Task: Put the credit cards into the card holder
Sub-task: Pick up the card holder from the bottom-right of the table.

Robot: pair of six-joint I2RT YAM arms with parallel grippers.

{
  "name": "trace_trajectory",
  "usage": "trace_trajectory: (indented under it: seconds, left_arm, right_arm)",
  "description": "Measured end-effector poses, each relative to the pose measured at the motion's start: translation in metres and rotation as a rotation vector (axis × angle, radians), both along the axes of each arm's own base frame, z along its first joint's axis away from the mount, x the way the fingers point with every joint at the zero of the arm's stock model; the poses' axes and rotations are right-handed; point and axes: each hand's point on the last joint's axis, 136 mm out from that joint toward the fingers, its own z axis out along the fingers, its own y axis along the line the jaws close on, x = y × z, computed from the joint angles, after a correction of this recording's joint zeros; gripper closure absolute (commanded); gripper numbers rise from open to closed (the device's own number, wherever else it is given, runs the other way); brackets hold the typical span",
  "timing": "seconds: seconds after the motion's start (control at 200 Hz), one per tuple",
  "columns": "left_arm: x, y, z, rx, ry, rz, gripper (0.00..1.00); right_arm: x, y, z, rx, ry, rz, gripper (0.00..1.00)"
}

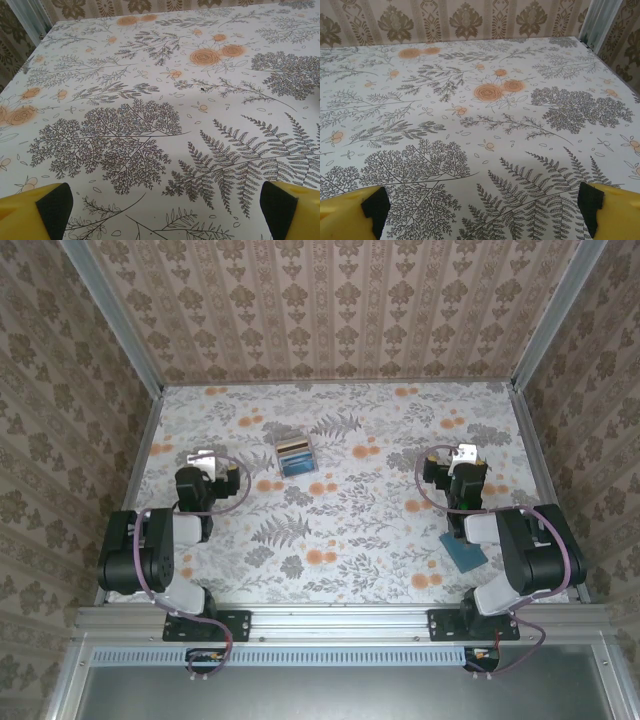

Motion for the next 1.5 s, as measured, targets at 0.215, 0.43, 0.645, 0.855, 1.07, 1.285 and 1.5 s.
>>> trace_trajectory:
  seconds: [0.215, 0.43, 0.645, 0.855, 1.07, 1.285, 1.5]
  left_arm:
    - [0.0, 0.0, 0.0, 0.0, 0.0, 0.0, 0.0]
    - [0.0, 0.0, 0.0, 0.0, 0.0, 0.0, 0.0]
    - [0.0, 0.0, 0.0, 0.0, 0.0, 0.0, 0.0]
    - [0.0, 0.0, 0.0, 0.0, 0.0, 0.001, 0.0]
    - [-0.005, 0.001, 0.009, 0.055, 0.004, 0.053, 0.0]
    - [-0.025, -0.028, 0.112, 0.062, -0.188, 0.016, 0.0]
    - [-0.056, 0.0, 0.201, -0.27, -0.244, 0.212, 0.0]
  right_arm:
    - [0.0, 0.0, 0.0, 0.0, 0.0, 0.0, 0.0]
    - [0.0, 0.0, 0.0, 0.0, 0.0, 0.0, 0.0]
    - [0.0, 0.0, 0.0, 0.0, 0.0, 0.0, 0.0]
    - [0.0, 0.0, 0.0, 0.0, 0.001, 0.0, 0.0]
    - [-0.004, 0.0, 0.006, -0.005, -0.001, -0.007, 0.0]
    - [0.003, -0.015, 0.107, 0.071, -0.039, -0.166, 0.0]
    - [-0.038, -0.032, 0.151, 0.426, -0.02, -0.423, 0.0]
